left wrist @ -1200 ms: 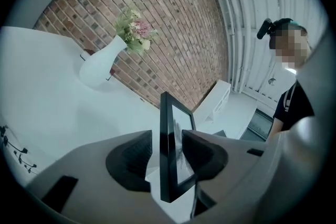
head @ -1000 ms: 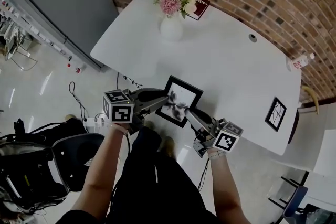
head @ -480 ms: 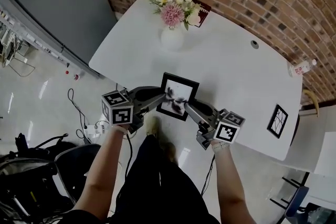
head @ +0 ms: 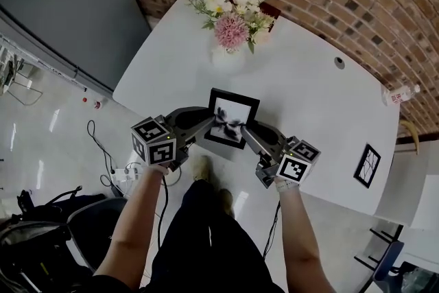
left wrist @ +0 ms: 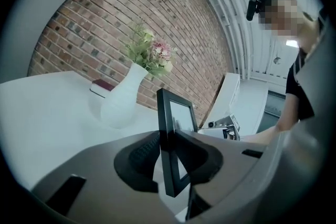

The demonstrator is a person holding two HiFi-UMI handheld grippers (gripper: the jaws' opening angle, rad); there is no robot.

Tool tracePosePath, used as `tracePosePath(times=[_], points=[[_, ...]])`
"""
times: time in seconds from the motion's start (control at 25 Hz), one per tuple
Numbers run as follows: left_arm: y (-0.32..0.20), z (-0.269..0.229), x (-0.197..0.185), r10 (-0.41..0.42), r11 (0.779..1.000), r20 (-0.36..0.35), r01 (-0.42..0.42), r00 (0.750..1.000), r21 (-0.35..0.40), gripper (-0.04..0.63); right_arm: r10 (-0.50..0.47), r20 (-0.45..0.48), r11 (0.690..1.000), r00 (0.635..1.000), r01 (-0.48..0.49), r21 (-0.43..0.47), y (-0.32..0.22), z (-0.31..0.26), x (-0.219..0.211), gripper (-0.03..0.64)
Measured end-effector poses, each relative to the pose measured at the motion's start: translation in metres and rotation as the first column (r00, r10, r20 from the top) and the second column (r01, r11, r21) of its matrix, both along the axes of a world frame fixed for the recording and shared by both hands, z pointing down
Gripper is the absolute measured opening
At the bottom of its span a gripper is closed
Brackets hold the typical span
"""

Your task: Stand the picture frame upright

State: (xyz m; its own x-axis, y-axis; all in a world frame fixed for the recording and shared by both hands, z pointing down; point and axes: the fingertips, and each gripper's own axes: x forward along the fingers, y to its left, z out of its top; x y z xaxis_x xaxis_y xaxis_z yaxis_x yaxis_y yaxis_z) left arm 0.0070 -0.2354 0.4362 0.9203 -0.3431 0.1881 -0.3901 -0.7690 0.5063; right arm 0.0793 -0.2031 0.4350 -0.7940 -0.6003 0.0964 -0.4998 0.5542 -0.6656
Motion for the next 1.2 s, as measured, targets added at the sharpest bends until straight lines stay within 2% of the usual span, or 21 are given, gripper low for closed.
tracePosePath(times=[0.28,0.64,0.88,1.2], points=[[-0.027,0.007,-0.001,-0.015,0.998,0.062,0.011,0.998,0.064,0.103,0.014,-0.077,0.998,0.997,-0.01,0.057,-0.029,0.008,0.0,0.083],[-0.055,0.02,-0.004,-0.046,0.989,0.121,0.028,0.992,0.148,0.104,0.039,-0.127,0.996,0.991,-0.028,0.085,-0.06,0.026,-0.002,0.086],[-0.07,0.031,-0.004,-0.061,0.982,0.147,0.033,0.987,0.184,0.104,0.058,-0.215,0.987,0.975,-0.024,0.157,-0.077,0.033,-0.002,0.086],[-0.093,0.037,-0.001,-0.088,0.966,0.178,0.04,0.98,0.257,0.103,0.1,-0.278,0.973,0.955,-0.036,0.229,-0.101,0.043,0.003,0.086]])
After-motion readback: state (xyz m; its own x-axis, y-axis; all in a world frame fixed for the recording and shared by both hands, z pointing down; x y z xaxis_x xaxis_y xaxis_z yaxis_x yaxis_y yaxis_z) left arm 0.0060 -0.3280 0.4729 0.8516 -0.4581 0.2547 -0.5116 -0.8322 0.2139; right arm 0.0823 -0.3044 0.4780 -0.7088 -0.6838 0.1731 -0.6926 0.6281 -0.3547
